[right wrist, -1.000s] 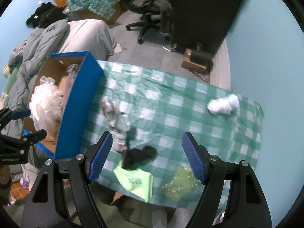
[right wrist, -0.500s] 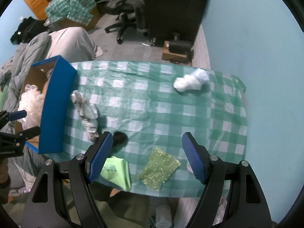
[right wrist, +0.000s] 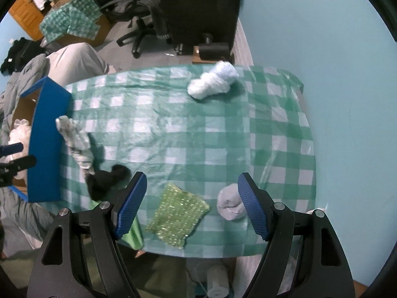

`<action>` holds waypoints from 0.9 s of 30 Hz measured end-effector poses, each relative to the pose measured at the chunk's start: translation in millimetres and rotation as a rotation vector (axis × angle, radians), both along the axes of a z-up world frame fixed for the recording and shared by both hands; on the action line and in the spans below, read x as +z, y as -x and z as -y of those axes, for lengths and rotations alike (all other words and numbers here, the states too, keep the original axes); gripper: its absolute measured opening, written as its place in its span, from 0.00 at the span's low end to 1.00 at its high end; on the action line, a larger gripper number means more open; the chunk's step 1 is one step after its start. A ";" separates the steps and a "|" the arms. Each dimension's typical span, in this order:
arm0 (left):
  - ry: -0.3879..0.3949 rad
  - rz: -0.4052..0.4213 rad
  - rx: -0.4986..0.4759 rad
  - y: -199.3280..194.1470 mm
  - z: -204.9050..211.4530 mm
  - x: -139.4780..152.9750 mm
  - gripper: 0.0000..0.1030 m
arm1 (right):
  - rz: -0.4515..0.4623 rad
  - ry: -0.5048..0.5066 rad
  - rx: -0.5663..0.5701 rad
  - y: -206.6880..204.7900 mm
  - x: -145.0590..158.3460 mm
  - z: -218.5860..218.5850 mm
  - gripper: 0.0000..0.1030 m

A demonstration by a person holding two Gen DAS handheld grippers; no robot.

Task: Organize soft objects
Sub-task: 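Move both tools back over the table toward the remaining socks, then grasp the white plastic bag with the left tool while the right tool grasps the grey sock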

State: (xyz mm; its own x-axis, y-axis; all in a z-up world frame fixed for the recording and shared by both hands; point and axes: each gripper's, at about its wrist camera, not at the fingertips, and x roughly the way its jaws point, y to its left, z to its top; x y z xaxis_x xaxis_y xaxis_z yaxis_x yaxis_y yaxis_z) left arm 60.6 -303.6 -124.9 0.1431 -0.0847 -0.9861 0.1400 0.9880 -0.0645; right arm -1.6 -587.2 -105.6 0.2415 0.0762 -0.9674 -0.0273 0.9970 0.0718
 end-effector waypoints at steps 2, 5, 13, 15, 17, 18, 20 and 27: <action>-0.002 -0.012 0.002 -3.4 3.2 -7.2 0.85 | -0.003 0.001 -0.007 2.2 -6.6 6.8 0.74; -0.003 -0.032 0.009 -7.7 6.8 -17.9 0.85 | -0.013 0.006 -0.015 5.0 -16.7 17.1 0.74; 0.006 -0.060 0.026 -17.7 12.5 -38.2 0.85 | -0.049 0.003 -0.052 9.9 -46.1 43.4 0.74; 0.010 -0.069 0.029 -20.9 13.3 -43.2 0.85 | -0.057 0.005 -0.055 11.0 -52.8 47.5 0.74; 0.009 -0.078 0.035 -24.1 14.8 -49.4 0.85 | -0.067 0.006 -0.059 12.4 -60.6 51.7 0.74; 0.010 -0.085 0.038 -26.4 15.4 -53.5 0.85 | -0.073 0.006 -0.061 13.0 -63.6 52.7 0.74; 0.012 -0.095 0.046 -30.0 16.3 -60.2 0.85 | -0.082 0.007 -0.069 15.4 -70.8 56.6 0.74; -0.010 -0.135 0.052 -40.8 22.0 -87.2 0.85 | -0.120 -0.005 -0.108 23.2 -91.4 69.3 0.74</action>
State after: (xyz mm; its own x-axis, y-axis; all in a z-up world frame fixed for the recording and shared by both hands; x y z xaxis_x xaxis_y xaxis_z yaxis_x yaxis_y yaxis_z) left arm 101.4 -325.6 -212.1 0.0130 -0.0706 -0.9974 0.0797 0.9944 -0.0694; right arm -24.8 -656.5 -197.0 0.1317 0.0607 -0.9894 0.0895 0.9933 0.0729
